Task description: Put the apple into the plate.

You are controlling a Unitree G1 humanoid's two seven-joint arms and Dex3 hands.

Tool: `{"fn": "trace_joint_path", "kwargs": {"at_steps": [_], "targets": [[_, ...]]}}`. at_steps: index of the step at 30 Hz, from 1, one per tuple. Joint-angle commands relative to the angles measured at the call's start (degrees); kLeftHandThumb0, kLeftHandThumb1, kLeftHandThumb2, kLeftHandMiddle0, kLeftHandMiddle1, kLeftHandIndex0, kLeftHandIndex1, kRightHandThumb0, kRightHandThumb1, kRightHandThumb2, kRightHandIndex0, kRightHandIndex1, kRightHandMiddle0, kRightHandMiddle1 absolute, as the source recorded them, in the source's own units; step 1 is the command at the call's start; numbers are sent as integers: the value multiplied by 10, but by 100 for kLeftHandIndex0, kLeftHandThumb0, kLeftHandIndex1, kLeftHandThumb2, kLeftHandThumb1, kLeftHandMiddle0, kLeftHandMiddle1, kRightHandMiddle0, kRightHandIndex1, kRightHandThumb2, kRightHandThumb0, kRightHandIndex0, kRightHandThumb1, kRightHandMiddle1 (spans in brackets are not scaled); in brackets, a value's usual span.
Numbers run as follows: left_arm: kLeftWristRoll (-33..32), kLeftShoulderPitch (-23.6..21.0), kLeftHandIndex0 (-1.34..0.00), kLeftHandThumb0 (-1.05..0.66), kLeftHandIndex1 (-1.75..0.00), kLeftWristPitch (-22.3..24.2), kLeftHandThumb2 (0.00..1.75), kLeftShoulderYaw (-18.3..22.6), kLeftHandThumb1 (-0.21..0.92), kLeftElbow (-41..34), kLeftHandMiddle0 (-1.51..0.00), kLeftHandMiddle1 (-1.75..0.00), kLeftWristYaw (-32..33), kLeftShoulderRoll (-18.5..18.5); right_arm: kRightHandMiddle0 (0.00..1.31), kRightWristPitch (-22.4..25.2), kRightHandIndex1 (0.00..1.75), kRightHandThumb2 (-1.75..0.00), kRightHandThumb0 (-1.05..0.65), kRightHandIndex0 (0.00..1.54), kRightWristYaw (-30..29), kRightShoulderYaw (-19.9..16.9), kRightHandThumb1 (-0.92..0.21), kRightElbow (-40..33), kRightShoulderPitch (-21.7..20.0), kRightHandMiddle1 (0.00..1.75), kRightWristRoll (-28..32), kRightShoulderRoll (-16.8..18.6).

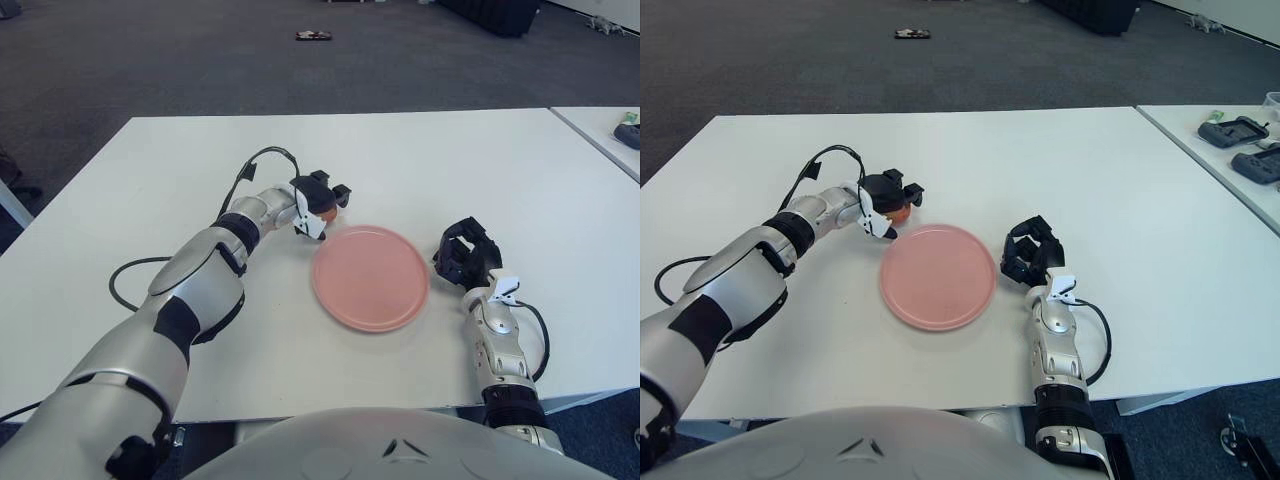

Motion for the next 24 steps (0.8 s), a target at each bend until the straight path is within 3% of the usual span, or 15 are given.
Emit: {"fn": "trace_joint_path", "kwargs": {"at_steps": [1,3,7,12,24], "targets": [[-3,42,-32,-61,-173,19,119,6,27,18,-61,-174,6,8,51,27,168,-117,-44,72,1,-6,-44,21,19,175,7,3],[-9,48,-43,-32,-174,28,139,15,17,21,-72,-172,20,6,51,29,168,-117,-44,72,2,-7,-44,20,19,175,7,3],[-22,53,-56,-7,-175,44,160,29,4,20,-84,-171,34,-1,51,30,168,-117,-44,72,2,-7,-44,19,19,175,5,2],[-63,63,-63,-2,-175,43,170,69,-4,16,-92,-167,37,-7,51,31,167,-117,-44,71,-2,-6,-44,18,19,175,0,1],[-122,74,-68,0,-175,35,173,124,-9,10,-96,-162,4,-5,51,28,168,-117,-44,72,2,-7,-44,19,19,175,2,0]]}}
